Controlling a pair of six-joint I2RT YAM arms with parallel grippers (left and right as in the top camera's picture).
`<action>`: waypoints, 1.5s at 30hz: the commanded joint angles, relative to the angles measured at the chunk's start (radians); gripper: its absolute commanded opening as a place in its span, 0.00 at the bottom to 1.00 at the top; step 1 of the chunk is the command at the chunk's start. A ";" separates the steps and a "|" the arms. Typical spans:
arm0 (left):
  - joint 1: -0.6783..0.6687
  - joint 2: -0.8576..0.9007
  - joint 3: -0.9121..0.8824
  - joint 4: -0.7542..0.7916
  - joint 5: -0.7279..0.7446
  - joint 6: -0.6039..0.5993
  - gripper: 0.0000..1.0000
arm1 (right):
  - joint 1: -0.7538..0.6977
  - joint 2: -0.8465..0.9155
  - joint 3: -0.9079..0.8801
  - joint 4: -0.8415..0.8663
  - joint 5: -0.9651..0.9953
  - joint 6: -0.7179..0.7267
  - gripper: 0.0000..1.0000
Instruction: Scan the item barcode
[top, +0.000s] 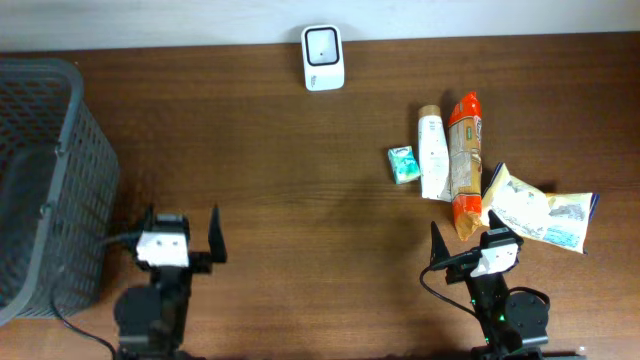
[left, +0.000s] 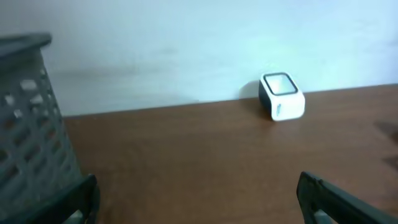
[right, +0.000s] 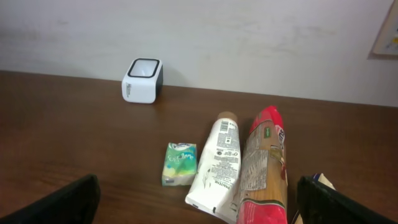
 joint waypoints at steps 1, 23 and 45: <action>0.001 -0.170 -0.162 0.053 0.009 0.009 0.99 | -0.006 -0.007 -0.005 -0.004 -0.008 0.008 0.99; 0.002 -0.319 -0.268 -0.032 -0.023 0.113 0.99 | -0.006 -0.006 -0.005 -0.004 -0.009 0.008 0.99; 0.002 -0.319 -0.268 -0.032 -0.023 0.113 0.99 | -0.006 -0.006 -0.005 -0.004 -0.009 0.008 0.99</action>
